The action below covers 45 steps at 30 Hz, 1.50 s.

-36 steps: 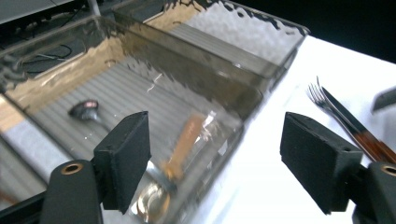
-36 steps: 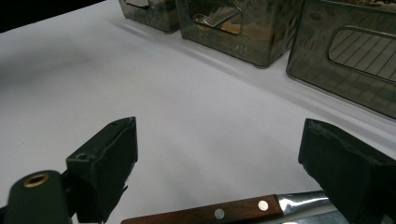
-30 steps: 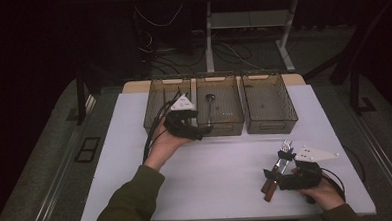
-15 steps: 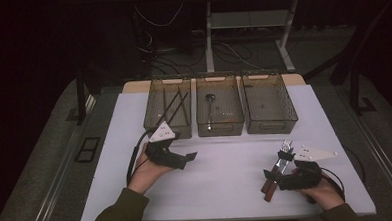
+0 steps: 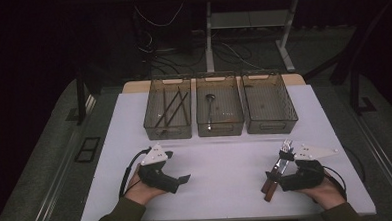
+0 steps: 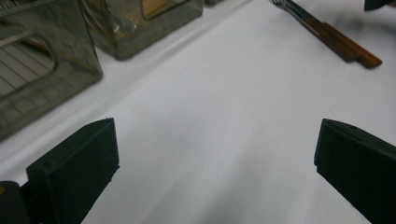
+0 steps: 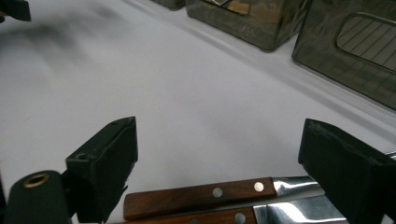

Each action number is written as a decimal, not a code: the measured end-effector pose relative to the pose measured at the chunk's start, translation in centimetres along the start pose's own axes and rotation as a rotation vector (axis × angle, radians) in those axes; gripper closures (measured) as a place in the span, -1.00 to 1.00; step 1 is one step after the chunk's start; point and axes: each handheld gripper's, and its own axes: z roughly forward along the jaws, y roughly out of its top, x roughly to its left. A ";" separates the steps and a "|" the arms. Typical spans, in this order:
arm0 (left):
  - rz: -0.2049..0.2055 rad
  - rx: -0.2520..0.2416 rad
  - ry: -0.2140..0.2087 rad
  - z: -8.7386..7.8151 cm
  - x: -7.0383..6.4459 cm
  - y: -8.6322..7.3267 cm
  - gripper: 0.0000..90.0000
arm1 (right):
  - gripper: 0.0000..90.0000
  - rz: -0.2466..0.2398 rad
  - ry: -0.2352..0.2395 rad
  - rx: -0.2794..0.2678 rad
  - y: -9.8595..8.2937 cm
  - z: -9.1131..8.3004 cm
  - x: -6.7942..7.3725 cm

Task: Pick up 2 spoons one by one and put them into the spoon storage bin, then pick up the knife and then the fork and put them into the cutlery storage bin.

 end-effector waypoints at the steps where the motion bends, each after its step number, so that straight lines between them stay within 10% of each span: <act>1: -0.004 -0.001 -0.001 0.0 -0.2 -0.2 -1.00 | -0.73 -0.001 0.005 0.005 0.0 -0.1 0.0; 22: -0.005 -0.008 -0.019 0.0 -0.3 -0.9 -1.00 | 0.98 -0.081 0.106 0.162 -1.4 -1.9 0.4; 45: 0.006 -0.008 -0.026 0.2 -0.4 -0.8 -1.00 | 1.00 -0.182 0.208 0.263 -2.0 -0.1 2.4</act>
